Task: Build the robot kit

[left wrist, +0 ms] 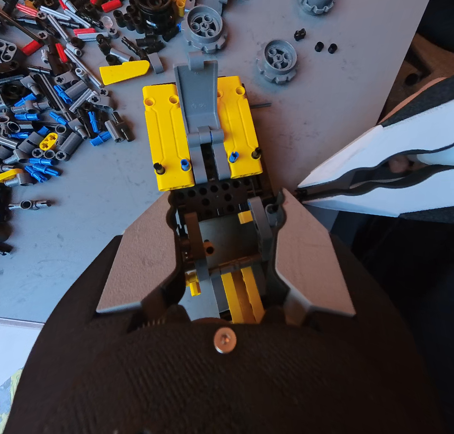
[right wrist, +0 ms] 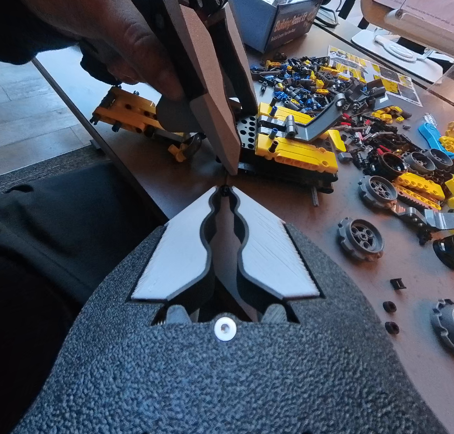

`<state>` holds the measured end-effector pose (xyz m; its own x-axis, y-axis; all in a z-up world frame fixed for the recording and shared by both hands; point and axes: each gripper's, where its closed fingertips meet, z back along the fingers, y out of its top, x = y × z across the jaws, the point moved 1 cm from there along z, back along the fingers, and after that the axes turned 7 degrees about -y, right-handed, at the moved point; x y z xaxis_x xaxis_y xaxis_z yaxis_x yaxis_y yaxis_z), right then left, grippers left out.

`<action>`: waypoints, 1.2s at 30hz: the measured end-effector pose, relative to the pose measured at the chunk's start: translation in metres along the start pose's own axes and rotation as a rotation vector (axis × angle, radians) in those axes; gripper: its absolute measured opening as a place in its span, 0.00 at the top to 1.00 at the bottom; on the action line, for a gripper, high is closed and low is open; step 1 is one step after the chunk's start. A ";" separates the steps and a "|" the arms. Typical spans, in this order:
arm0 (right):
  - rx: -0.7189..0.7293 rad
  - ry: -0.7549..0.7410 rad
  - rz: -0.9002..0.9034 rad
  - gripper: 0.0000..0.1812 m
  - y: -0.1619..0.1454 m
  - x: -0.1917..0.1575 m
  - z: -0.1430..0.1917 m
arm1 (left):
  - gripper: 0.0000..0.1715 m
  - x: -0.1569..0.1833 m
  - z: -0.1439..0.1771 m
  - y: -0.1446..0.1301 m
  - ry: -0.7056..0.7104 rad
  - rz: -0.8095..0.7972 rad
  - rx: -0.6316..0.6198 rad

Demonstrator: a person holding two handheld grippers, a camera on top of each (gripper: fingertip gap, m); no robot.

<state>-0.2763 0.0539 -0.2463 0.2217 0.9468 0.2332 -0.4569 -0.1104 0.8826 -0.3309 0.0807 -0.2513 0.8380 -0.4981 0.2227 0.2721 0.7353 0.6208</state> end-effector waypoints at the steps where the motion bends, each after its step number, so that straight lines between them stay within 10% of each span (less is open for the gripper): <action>1: 0.000 0.002 -0.001 0.97 0.000 0.000 0.000 | 0.54 0.000 0.000 0.000 0.001 0.002 0.000; 36: -0.016 0.030 -0.017 0.98 0.006 0.003 -0.004 | 0.54 -0.002 0.000 0.001 0.030 0.007 0.004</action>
<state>-0.2820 0.0570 -0.2426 0.2037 0.9572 0.2058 -0.4672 -0.0897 0.8796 -0.3326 0.0825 -0.2514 0.8534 -0.4794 0.2044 0.2648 0.7367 0.6222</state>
